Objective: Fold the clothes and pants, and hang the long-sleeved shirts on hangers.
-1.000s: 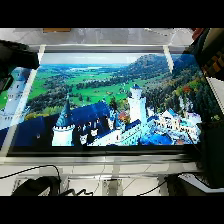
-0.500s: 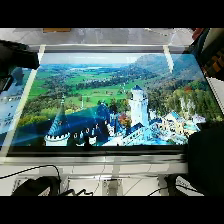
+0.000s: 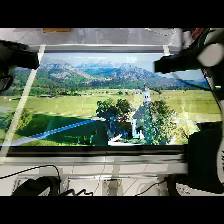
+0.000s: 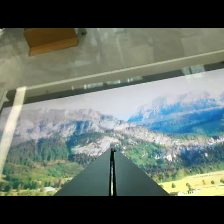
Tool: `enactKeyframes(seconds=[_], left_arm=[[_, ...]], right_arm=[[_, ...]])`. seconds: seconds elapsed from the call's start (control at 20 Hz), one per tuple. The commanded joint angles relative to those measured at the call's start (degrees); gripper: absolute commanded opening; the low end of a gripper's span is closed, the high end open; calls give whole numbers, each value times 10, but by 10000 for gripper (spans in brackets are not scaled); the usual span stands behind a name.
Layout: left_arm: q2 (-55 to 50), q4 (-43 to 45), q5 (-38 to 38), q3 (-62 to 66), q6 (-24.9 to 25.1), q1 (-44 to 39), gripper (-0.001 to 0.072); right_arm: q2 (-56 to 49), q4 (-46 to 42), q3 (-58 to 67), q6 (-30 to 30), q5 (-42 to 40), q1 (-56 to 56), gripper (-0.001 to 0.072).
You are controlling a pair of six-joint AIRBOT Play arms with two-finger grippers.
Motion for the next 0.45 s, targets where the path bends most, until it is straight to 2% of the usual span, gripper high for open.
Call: enactKeyframes(seconds=[0.0, 0.1, 0.4], left_arm=[[0, 0, 0, 0, 0, 0, 22], [0, 0, 0, 0, 0, 0, 22], [0, 0, 0, 0, 0, 0, 22]], right_arm=[[-49, -79, 0, 24, -5, 68, 54], [-57, -122, 0, 49, -5, 82, 54], [-58, -112, 0, 49, -9, 82, 55]])
